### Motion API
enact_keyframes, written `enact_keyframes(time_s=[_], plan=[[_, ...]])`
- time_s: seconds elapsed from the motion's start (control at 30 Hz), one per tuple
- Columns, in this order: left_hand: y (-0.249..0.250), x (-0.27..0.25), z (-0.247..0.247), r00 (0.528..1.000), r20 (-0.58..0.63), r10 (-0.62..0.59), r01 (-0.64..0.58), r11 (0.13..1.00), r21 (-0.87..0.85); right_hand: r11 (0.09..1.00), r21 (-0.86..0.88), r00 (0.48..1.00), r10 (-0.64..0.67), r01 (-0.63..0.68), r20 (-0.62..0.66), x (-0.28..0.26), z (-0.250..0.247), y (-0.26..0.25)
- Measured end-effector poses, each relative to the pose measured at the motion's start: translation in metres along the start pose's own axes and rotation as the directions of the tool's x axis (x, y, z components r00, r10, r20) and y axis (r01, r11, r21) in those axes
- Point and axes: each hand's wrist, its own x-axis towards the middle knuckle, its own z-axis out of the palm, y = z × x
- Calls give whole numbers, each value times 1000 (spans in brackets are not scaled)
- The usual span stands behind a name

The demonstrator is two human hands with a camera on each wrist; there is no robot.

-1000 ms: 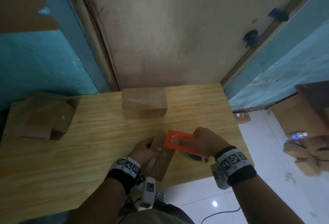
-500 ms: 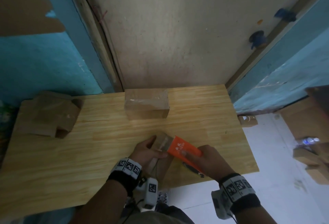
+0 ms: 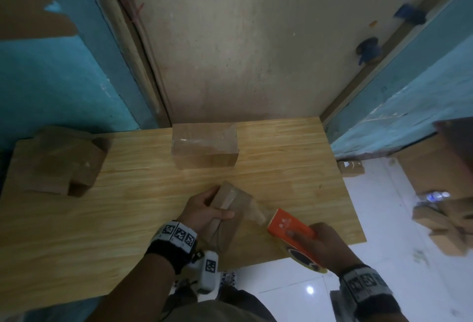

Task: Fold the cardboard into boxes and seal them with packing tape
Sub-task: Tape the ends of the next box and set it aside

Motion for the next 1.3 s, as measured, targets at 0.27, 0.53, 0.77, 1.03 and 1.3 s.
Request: enact_keyframes(time_s=[0.27, 0.53, 0.77, 1.03, 1.3], plan=[[20, 12, -11, 999, -24, 37, -35, 997, 72, 991, -134, 999, -31, 28, -21, 27, 3, -21], [24, 17, -15, 999, 9, 45, -45, 996, 71, 998, -53, 999, 32, -31, 15, 30, -2, -23], [24, 18, -16, 999, 22, 30, -32, 995, 98, 892, -426, 985, 96, -149, -143, 50, 14, -39], [29, 11, -13, 998, 34, 47, -50, 995, 89, 740, -638, 976, 125, -212, -178, 68, 29, -80], [30, 7, -14, 993, 107, 53, -68, 988, 141, 646, -712, 960, 150, -276, -235, 81, 35, -103]])
